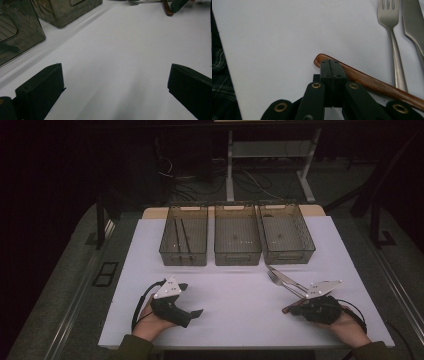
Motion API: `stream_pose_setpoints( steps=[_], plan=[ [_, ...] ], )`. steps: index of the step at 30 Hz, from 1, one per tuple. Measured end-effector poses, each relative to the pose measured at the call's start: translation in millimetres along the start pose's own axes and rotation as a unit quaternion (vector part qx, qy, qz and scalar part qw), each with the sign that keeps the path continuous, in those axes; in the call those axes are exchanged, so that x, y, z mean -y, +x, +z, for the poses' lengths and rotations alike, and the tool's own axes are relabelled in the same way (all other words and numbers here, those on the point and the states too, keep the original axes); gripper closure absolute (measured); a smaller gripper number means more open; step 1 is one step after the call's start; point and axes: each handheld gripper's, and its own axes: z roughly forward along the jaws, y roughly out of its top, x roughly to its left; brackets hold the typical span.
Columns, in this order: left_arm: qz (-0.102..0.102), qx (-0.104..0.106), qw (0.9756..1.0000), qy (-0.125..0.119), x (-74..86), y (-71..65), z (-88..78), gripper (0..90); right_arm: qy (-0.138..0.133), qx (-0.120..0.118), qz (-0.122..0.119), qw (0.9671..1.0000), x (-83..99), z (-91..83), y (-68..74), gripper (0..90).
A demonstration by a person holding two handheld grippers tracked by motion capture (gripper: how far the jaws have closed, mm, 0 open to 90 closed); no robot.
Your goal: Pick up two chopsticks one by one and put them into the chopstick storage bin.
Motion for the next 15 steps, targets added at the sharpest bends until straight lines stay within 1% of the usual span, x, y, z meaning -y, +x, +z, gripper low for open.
stream_pose_setpoints(
  steps=[8, 10, 12, 15],
  plan=[
    [0.0, 0.0, 1.0, 0.001, 0.1, 0.4, 0.4, 0.0, -0.01, 0.008, 0.003, 0.9999, -11.9, 8.2, -6.6, 88.8],
    [0.0, -0.001, 1.0, 0.002, 0.2, 1.0, 0.3, 0.0, -0.011, 0.01, 0.008, 0.9999, -14.9, 10.4, -8.1, 88.8],
    [-0.002, -0.002, 1.0, 0.001, 0.4, 1.3, 0.6, 0.0, -0.012, 0.012, 0.008, 0.9998, -18.0, 13.4, -10.4, 88.9],
    [0.0, -0.001, 1.0, 0.002, 0.2, 0.4, 0.1, 0.0, -0.009, 0.014, 0.007, 0.9998, -22.9, 18.0, -12.7, 88.9]
  ],
)
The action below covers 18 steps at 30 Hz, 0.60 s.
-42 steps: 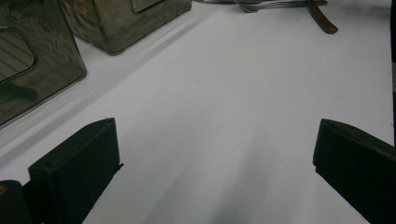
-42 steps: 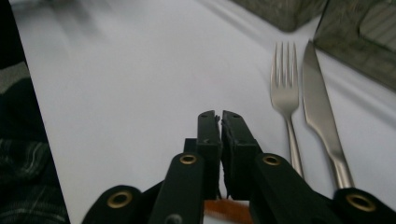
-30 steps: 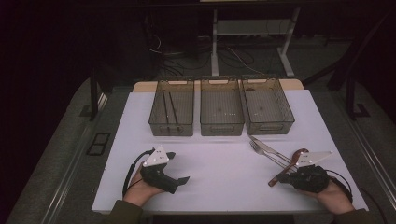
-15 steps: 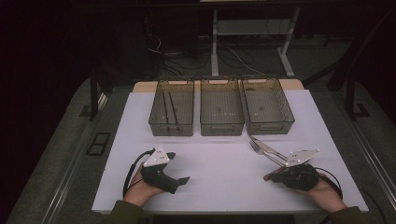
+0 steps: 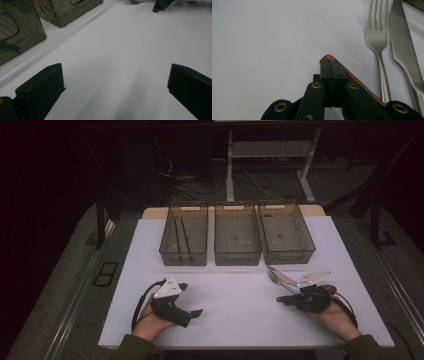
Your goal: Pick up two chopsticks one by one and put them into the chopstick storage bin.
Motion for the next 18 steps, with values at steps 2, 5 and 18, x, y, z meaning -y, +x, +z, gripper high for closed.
stream_pose_setpoints(
  steps=[2, 5, 18],
  plan=[
    [0.001, 0.0, 1.0, 0.001, 0.1, 0.5, 0.0, 0.0, 0.001, 0.003, -0.002, 1.0, -2.8, 2.9, -0.9, 88.9],
    [-0.001, 0.0, 1.0, 0.0, 0.3, 0.8, 0.0, 0.0, 0.0, 0.004, -0.003, 1.0, -5.8, 5.5, -1.9, 88.9],
    [0.0, 0.0, 1.0, -0.001, 0.2, -0.1, -1.1, 0.0, -0.054, 0.0, 0.033, 0.998, -4.9, -28.0, -11.8, 76.4]
  ],
)
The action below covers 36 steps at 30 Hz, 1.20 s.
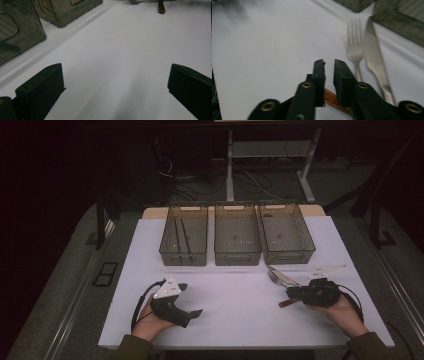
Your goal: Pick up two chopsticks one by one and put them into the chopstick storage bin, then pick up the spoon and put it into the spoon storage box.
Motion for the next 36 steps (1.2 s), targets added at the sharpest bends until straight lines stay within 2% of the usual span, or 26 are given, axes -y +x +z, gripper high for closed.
stream_pose_setpoints(
  steps=[5, 12, 17, 28, 31, 36],
  plan=[
    [0.0, 0.0, 1.0, -0.001, 0.1, 0.2, -0.2, 0.0, -0.019, 0.02, 0.026, 0.9993, 2.5, -18.2, -13.3, 65.1],
    [0.003, 0.0, 1.0, 0.003, 0.0, -0.7, 0.5, 0.0, -0.044, 0.048, 0.034, 0.9973, 6.1, -36.6, -30.8, 53.7],
    [0.0, 0.003, 1.0, 0.001, 0.5, 0.1, 1.2, 0.0, -0.042, 0.07, 0.046, 0.9956, 11.7, -45.7, -43.2, 49.3],
    [0.0, 0.003, 1.0, 0.006, 0.9, 1.1, 1.9, 0.0, -0.037, 0.123, 0.084, 0.9882, 32.3, -62.9, -71.8, 45.4],
    [0.0, 0.004, 1.0, 0.005, 0.4, 0.9, 2.5, 0.0, -0.034, 0.125, 0.089, 0.9876, 37.0, -63.6, -77.5, 44.4],
    [0.0, 0.004, 1.0, 0.004, 0.5, 1.0, 1.9, 0.0, -0.008, 0.116, 0.09, 0.9892, 41.9, -57.8, -80.6, 42.7]
  ],
)
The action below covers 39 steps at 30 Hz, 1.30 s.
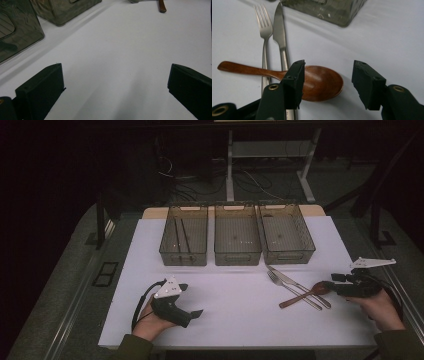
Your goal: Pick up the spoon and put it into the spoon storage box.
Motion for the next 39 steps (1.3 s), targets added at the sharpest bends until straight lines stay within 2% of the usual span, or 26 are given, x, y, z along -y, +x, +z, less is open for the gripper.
stream_pose_setpoints(
  steps=[12, 16, 23, 30, 34, 39],
  plan=[
    [0.0, 0.001, 1.0, 0.001, 0.0, -0.2, 0.6, 0.0, 0.04, -0.015, -0.014, 0.999, 4.5, 12.7, 2.9, 41.4],
    [0.0, 0.001, 1.0, 0.001, -0.1, -0.1, 0.4, 0.0, 0.049, -0.02, -0.017, 0.9985, 5.2, 14.1, 3.5, 43.7],
    [0.001, 0.001, 1.0, 0.0, -0.1, -0.5, 0.4, 0.0, 0.056, -0.024, -0.018, 0.998, 8.6, 9.2, 0.1, 55.1],
    [0.0, 0.0, 1.0, -0.002, -0.4, -0.8, 0.2, 0.0, 0.063, -0.019, -0.038, 0.9971, 10.5, 4.7, -0.1, 64.6],
    [0.001, 0.0, 1.0, -0.002, -0.6, -0.6, 0.0, 0.0, 0.063, -0.024, -0.033, 0.9972, 11.9, 1.6, -1.3, 70.2],
    [0.002, -0.001, 1.0, -0.002, -0.9, -0.5, -0.2, 0.0, 0.07, -0.032, -0.044, 0.9961, 13.0, 2.2, -0.2, 77.5]
  ],
)
